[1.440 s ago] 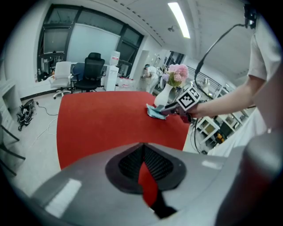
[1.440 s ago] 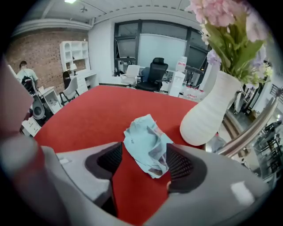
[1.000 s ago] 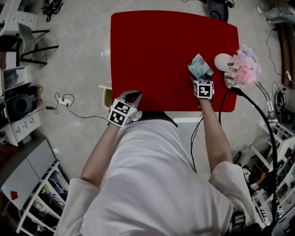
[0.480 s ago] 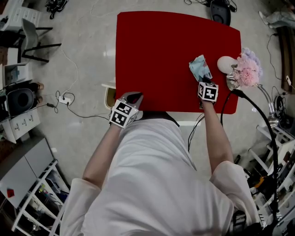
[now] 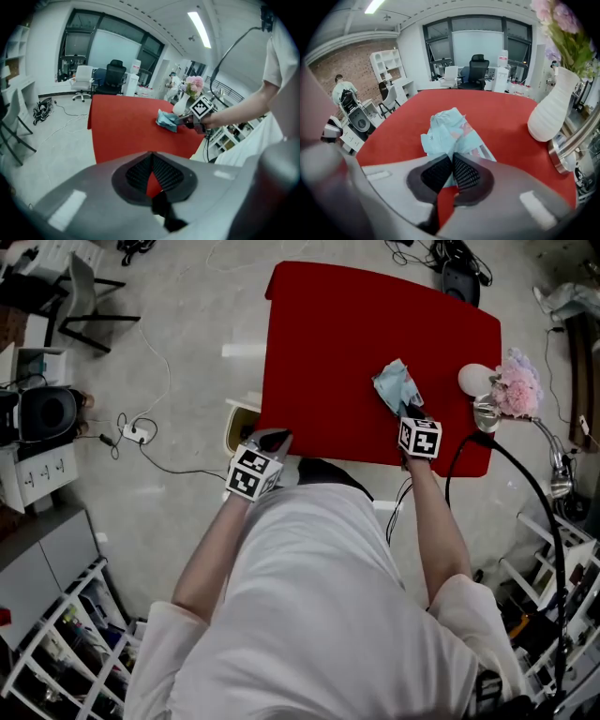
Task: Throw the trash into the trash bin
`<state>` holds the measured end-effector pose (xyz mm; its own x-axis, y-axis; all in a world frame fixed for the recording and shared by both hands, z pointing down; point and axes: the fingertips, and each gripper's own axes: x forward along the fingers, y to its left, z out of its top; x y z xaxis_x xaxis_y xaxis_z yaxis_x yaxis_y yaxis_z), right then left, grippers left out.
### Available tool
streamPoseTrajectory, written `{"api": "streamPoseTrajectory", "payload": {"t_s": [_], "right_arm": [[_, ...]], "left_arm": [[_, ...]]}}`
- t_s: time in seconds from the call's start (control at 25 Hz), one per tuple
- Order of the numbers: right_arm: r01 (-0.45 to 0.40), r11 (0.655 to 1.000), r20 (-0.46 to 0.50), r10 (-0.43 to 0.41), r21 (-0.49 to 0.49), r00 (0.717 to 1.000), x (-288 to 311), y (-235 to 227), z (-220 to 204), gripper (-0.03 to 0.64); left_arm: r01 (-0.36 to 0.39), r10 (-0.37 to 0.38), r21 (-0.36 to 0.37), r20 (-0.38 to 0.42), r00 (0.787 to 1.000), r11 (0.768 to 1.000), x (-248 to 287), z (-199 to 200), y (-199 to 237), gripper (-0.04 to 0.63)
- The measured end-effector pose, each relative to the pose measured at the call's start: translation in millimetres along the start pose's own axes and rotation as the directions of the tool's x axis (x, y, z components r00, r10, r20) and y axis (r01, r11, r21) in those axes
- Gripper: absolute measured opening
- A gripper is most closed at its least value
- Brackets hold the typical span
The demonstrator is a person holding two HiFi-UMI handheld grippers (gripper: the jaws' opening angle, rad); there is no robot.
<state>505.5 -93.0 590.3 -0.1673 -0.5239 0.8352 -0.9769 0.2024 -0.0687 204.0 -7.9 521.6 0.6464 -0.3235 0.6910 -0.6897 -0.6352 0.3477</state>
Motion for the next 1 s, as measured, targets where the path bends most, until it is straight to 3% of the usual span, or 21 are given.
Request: {"api": "streamPoseTrajectory", "payload": {"t_s": [0.44,1.0], "right_arm": [[-0.150,0.984,0.001,0.151,-0.092,0.989,-12.9,163.7,2.8,0.009],[-0.299,0.919,-0.100,0.282,-0.257,0.954,-13.3,376.1,-35.8,0.009]], "left_arm": [[-0.054,0.057,-0.068,0.043,0.997,0.996,-88.1,-62.8,32.8,0.005],[-0.094,0.107,-0.163,0.072,0.992,0.982,-183.6,-166.2,96.9,0.005]]}}
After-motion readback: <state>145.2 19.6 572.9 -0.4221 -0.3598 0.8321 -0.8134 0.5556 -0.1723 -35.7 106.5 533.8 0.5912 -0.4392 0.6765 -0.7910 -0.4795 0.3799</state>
